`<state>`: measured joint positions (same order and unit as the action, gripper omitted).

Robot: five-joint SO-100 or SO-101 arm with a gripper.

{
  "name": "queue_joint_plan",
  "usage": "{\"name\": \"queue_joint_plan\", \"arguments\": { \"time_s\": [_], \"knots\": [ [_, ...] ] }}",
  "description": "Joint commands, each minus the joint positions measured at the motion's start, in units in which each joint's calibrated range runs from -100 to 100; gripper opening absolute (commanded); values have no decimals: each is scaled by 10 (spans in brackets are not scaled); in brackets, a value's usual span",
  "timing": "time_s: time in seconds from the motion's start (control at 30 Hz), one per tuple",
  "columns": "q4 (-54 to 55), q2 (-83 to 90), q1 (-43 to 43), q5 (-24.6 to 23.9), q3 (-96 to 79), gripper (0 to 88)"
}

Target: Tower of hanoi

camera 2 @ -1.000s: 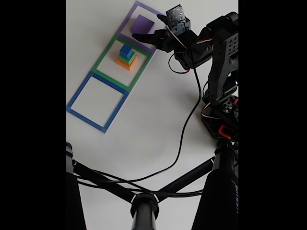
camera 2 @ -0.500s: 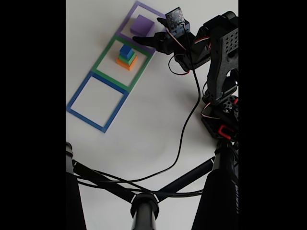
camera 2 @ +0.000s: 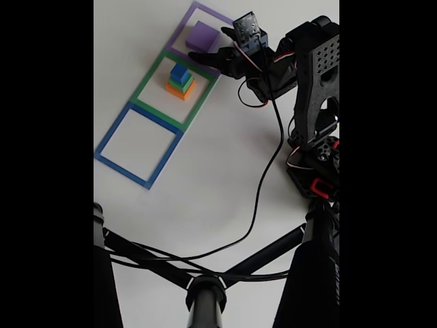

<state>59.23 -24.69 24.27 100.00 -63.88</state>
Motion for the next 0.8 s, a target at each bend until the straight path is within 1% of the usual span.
{"name": "queue_joint_plan", "arguments": {
  "time_s": [0.0,0.23,0.57,0.77],
  "knots": [
    [13,3,-12,0,17,335],
    [13,-1,-16,0,23,267],
    [13,-5,-23,0,31,198],
    [13,-7,-24,0,33,174]
  ]
}}
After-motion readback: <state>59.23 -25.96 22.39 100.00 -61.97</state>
